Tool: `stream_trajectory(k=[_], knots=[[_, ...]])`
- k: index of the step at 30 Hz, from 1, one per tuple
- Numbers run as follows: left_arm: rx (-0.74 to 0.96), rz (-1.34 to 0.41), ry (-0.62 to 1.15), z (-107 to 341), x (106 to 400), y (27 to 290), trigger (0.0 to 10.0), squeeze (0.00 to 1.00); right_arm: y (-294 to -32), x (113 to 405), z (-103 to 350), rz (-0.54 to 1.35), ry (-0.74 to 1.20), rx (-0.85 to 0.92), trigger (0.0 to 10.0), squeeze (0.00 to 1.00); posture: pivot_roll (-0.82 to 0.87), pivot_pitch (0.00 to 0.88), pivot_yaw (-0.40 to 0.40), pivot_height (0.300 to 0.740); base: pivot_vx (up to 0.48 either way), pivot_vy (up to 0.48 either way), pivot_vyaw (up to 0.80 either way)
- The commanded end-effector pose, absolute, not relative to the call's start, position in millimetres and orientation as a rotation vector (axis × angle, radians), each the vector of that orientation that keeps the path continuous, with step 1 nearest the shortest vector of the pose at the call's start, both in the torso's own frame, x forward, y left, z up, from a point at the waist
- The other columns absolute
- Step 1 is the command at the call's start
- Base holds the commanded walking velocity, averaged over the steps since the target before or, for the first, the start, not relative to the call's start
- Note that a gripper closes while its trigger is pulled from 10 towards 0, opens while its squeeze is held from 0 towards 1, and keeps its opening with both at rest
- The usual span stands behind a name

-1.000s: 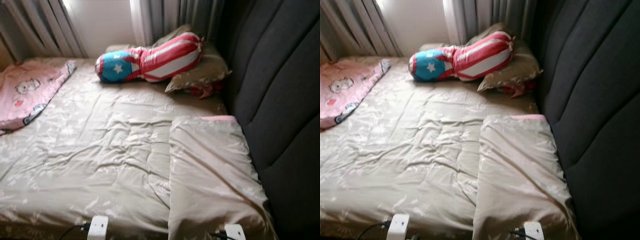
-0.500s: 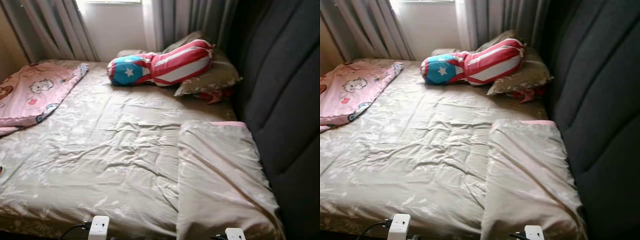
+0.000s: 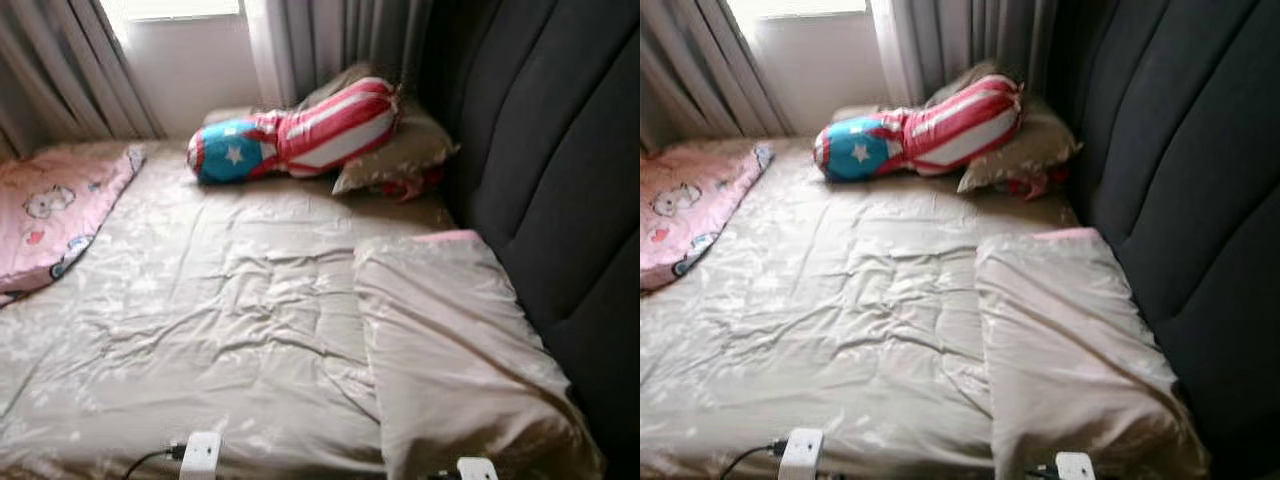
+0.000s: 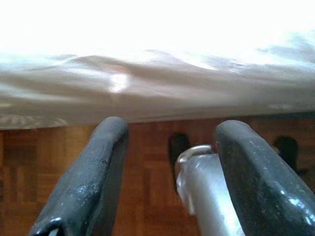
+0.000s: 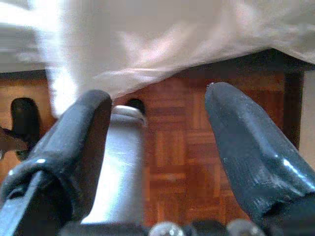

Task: Clean up the room

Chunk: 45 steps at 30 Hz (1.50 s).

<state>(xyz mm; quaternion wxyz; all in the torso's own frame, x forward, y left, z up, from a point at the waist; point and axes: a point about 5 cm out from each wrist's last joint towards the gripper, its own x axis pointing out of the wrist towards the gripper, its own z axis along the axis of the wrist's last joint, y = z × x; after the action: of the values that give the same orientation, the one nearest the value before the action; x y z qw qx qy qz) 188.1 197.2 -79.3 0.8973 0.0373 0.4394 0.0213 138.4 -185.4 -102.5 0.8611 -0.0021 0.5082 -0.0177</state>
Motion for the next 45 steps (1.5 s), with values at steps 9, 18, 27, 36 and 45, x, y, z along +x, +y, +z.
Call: stream_trajectory(k=[9, 18, 27, 36, 45], knots=[[0.097, 0.054, 0.942, -82.5, 179.9, 204.2, 10.0, 0.00, -177.5, 143.4, -101.5, -0.013, 1.054, 0.005, 10.0, 0.00, -0.03, 0.000, 0.009, 0.740, 0.000, 0.463, 0.00], [0.094, 0.055, 0.944, -83.0, 179.1, 203.4, 10.0, 0.00, -177.8, 143.6, -101.3, -0.012, 1.050, 0.005, 10.0, 0.00, -0.03, 0.000, 0.005, 0.740, 0.000, 0.463, 0.00], [0.091, 0.059, 0.952, -84.1, 177.2, 203.2, 10.0, 0.00, -176.0, 143.1, -101.6, 0.023, 1.053, -0.026, 10.0, 0.00, -0.03, 0.000, 0.000, 0.740, 0.000, 0.462, 0.05], [0.092, 0.061, 0.951, -83.8, 177.6, 203.7, 10.0, 0.00, -176.8, 143.3, -101.5, 0.015, 1.053, -0.006, 10.0, 0.00, -0.03, 0.000, 0.001, 0.740, 0.000, 0.460, 0.46], [0.089, 0.076, 0.955, -84.2, 175.3, 207.6, 10.0, 0.00, -180.7, 144.8, -100.6, 0.016, 1.053, -0.019, 10.0, 0.00, -0.03, 0.000, 0.000, 0.740, 0.000, 0.461, 0.00]])
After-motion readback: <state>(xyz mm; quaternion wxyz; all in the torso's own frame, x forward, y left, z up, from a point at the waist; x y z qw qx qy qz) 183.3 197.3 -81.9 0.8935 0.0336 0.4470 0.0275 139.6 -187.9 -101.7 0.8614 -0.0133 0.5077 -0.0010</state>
